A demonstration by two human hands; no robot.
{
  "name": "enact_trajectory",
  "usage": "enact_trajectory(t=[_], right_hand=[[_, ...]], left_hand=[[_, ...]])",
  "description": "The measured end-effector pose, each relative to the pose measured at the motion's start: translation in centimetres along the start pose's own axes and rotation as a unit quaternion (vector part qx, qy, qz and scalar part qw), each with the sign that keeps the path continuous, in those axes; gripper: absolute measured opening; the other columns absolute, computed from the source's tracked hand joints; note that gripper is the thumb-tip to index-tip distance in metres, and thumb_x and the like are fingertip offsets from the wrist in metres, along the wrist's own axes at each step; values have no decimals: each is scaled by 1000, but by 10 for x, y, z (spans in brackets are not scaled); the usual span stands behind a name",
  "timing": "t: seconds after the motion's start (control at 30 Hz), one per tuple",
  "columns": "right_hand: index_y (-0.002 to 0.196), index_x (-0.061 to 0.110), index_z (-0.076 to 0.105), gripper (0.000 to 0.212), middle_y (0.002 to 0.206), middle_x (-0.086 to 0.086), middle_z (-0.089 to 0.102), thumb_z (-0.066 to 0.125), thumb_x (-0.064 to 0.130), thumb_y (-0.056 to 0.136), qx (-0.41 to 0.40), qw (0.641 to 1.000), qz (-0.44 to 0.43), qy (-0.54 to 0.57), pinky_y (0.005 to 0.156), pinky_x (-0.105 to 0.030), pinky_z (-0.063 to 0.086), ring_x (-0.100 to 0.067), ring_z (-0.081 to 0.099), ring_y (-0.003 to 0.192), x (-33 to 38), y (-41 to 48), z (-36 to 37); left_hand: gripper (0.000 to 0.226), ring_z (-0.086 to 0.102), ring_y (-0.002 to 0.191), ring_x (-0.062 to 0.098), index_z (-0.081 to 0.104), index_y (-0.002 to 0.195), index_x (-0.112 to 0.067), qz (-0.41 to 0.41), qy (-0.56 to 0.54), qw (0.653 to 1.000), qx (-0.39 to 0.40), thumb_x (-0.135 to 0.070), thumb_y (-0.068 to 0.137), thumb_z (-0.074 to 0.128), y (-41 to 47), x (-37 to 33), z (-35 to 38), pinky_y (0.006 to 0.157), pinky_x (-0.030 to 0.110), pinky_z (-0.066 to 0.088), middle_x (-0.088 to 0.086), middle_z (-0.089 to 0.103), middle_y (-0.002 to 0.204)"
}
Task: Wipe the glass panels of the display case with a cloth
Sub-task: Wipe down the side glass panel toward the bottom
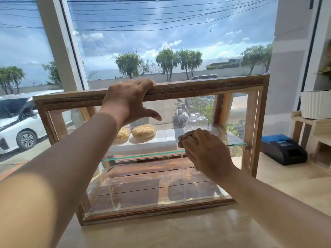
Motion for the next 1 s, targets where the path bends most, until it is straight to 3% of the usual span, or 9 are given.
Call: enact_trajectory(t=[0.07,0.2,0.37,0.47,0.63,0.77,1.0], right_hand=[[99,20,45,41,92,-9,57,80,13,79,5,1000,12,19,59,-36,52,-27,60,78,-1,6,-6],[103,15,60,20,95,-12,57,73,15,88,-68,995,60,52,58,-37,54,-30,60,80,0,63,-23],[96,17,61,18,87,-11,55,75,13,84,-91,996,1,-13,59,-39,51,-29,56,74,9,93,-12],[95,16,65,9,87,-12,56,72,17,89,-94,995,17,-26,60,-39,52,-29,57,75,-15,78,-19],[96,9,65,11,91,-16,54,65,21,96,-89,990,92,-57,57,-42,54,-33,57,78,-84,38,-42],[106,8,62,15,101,-21,55,64,21,98,-87,975,197,-58,63,-45,57,-38,60,84,-133,3,-57],[119,5,58,28,110,-23,51,62,22,97,-74,935,348,-10,68,-45,59,-39,62,90,-120,-33,-42]], left_hand=[[93,61,102,25,40,136,-42,-8,-15,1000,18,-88,57,58,2,4,0,80,33,49,-9,62,124],[89,58,111,23,31,141,-51,-4,-39,996,79,-82,62,59,6,15,1,81,33,48,-13,57,133],[85,58,110,18,33,139,-52,-10,-42,996,72,-85,63,57,8,17,3,80,31,49,-17,58,129],[87,59,108,19,34,139,-52,-10,-41,997,66,-87,61,53,7,17,2,76,30,48,-16,60,127],[86,60,107,19,36,137,-53,-23,-45,996,71,-87,61,56,7,15,1,70,28,43,-15,62,123],[90,59,110,18,34,138,-53,-25,-39,996,70,-90,58,50,7,16,3,70,28,42,-15,61,126],[89,57,112,18,34,138,-52,-38,-41,996,74,-88,59,55,6,15,2,76,29,44,-16,58,130]])
Point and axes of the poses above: each hand's wrist, its own y-axis towards the middle knuckle, its own z-axis out of the palm, x = y × z, the point moved 5 cm from there along y, towards the middle knuckle
